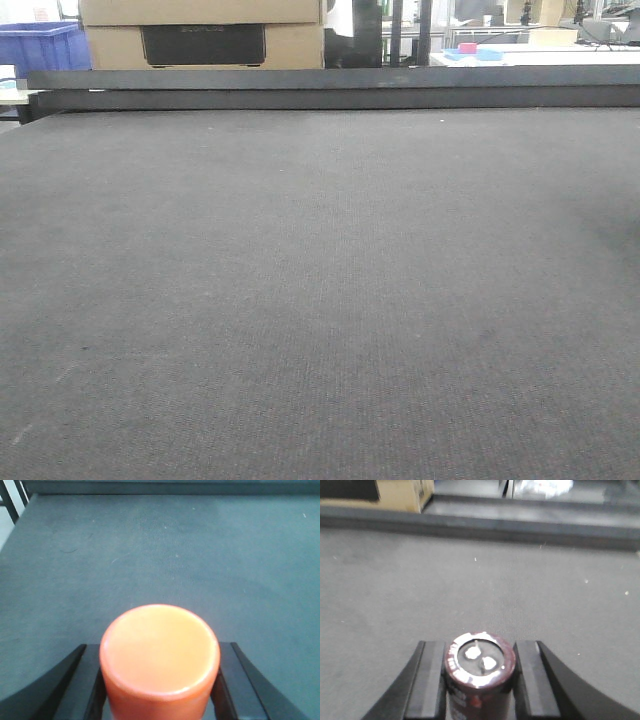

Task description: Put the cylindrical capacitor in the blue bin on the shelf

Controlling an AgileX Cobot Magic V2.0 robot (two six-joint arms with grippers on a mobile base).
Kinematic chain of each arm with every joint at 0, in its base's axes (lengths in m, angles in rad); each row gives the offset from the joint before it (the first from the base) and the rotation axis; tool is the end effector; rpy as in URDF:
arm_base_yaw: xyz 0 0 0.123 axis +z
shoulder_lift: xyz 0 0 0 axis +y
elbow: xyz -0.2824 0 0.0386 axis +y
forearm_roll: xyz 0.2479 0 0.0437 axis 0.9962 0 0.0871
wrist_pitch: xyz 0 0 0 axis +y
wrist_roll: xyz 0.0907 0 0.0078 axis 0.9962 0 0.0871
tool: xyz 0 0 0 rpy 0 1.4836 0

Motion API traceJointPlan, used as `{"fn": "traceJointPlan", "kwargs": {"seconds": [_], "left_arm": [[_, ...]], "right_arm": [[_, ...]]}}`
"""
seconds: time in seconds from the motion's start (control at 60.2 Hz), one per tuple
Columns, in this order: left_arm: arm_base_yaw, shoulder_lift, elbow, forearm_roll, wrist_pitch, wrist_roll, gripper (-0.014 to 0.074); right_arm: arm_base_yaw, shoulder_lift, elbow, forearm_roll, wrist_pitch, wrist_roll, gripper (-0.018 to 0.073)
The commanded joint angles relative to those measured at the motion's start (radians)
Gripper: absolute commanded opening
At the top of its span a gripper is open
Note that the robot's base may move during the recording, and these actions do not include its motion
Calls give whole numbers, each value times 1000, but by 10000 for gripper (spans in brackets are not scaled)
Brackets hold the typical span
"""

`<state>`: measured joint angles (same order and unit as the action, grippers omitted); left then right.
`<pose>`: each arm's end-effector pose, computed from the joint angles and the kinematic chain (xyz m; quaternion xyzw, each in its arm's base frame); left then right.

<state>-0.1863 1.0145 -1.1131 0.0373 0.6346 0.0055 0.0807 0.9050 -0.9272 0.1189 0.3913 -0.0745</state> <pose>0.2048 -0.0365 0.4115 0.0879 0.8420 -0.0307 0.5313 0.1892 0.0194 0.3929 -0.0317 0.7980 0.0530 0.5995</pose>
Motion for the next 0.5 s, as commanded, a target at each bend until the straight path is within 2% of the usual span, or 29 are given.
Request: {"fn": "traceJointPlan", "kwargs": {"seconds": [0.0,0.199,0.382,0.482], "left_arm": [[-6,-70,13,4,36,20,-111],[-6,-201,146,4,-15,20,-111],[-6,-291,276,-64,-110,20,-111],[-6,-317,300,-76,-137,20,-111]], "right_arm": [[0,-96,66,-1,20,-10,-109],[0,-281,185,-7,44,-33,-109],[0,-409,195,-7,79,-33,-109],[0,-460,195,-7,73,-33,-109]]}}
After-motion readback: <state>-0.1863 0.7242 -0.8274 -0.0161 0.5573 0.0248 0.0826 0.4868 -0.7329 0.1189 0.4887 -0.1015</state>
